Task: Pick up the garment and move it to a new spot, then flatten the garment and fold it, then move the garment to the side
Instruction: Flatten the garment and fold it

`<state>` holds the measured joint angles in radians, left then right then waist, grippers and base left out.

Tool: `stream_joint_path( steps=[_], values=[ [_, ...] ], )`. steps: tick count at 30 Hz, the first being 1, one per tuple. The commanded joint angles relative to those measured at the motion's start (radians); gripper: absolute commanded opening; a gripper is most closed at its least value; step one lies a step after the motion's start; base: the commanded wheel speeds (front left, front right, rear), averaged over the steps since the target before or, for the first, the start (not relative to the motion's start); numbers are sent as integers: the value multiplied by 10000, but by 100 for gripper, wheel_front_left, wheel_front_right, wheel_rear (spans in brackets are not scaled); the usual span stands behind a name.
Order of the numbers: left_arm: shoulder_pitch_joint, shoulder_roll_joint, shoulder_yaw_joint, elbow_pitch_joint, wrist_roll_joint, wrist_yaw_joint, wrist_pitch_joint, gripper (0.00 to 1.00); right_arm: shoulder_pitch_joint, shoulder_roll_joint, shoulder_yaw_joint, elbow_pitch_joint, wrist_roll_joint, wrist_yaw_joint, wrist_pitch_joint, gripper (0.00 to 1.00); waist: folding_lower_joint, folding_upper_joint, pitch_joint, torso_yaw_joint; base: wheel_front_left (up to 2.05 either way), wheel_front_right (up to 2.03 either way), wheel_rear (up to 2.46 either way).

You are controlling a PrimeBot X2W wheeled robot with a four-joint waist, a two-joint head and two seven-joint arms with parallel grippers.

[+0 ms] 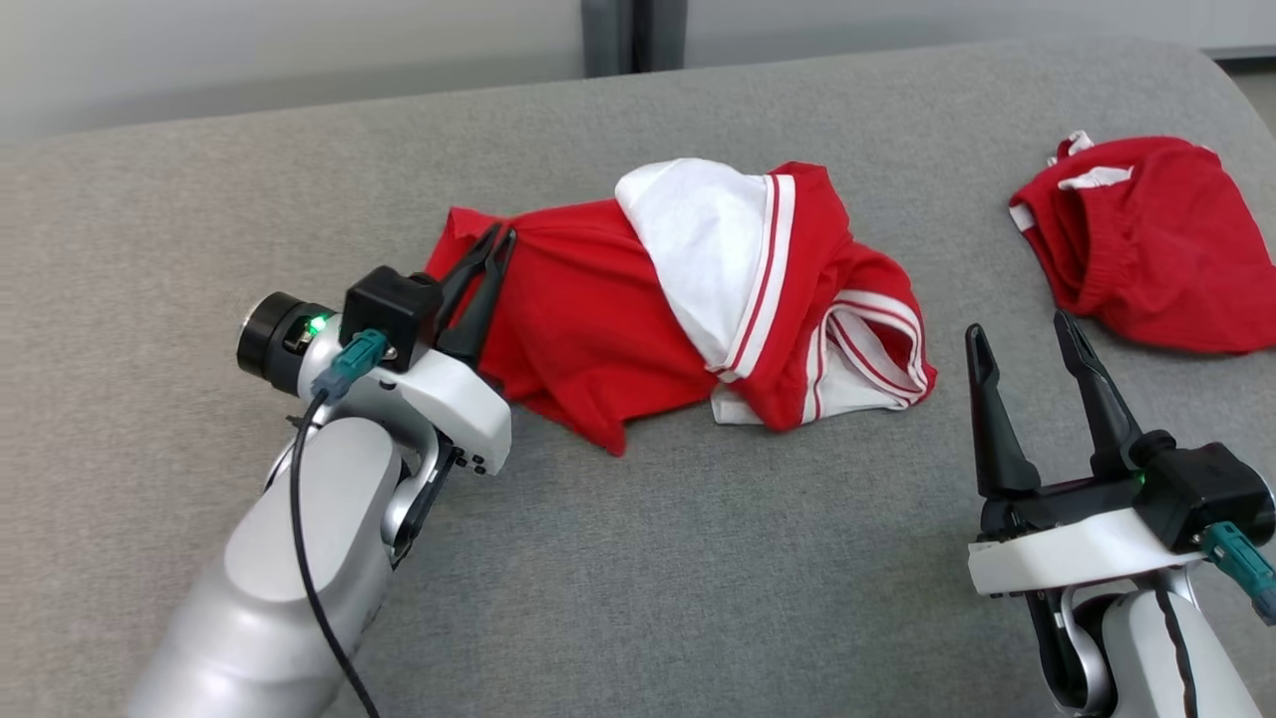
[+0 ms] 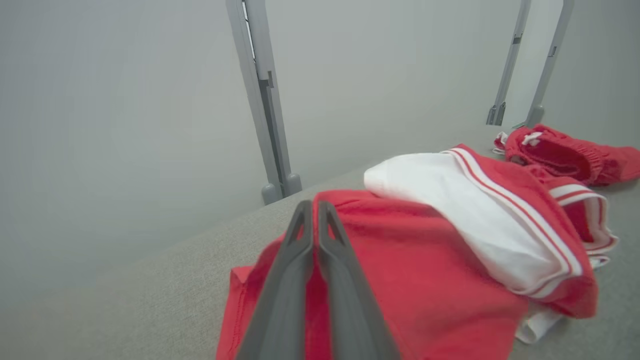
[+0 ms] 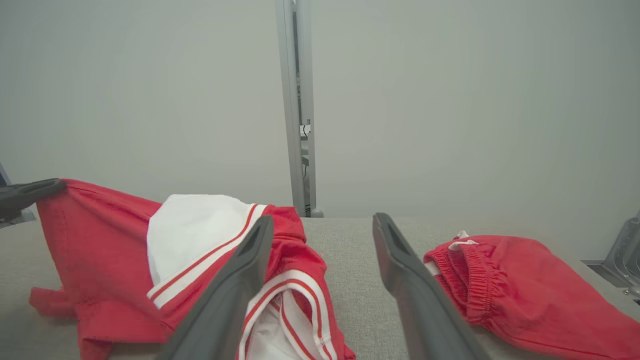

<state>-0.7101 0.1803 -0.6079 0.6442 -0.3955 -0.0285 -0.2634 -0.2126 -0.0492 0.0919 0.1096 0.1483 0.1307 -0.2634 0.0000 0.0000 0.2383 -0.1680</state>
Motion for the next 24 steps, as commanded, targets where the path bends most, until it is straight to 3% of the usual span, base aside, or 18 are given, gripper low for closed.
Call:
stream_joint_path(
  steps=[1,11,18,24],
  values=[
    [252,108,241,-340,140,147,-26,0,138,-75,-44,19,-66,3,2,100,0,0,-208,186,0,0,0],
    [1701,49,2437,-3825,1235,492,-25,0,288,-117,46,111,-59,3,2,100,0,0,-793,564,0,0,0],
    [2038,-241,3539,-5341,1972,212,-23,0,329,-98,117,160,8,3,2,100,0,0,-988,593,0,0,0],
    [1957,-455,4148,-5868,2559,-136,-24,0,250,-70,213,181,87,3,2,100,0,0,-990,460,0,0,0]
  ],
)
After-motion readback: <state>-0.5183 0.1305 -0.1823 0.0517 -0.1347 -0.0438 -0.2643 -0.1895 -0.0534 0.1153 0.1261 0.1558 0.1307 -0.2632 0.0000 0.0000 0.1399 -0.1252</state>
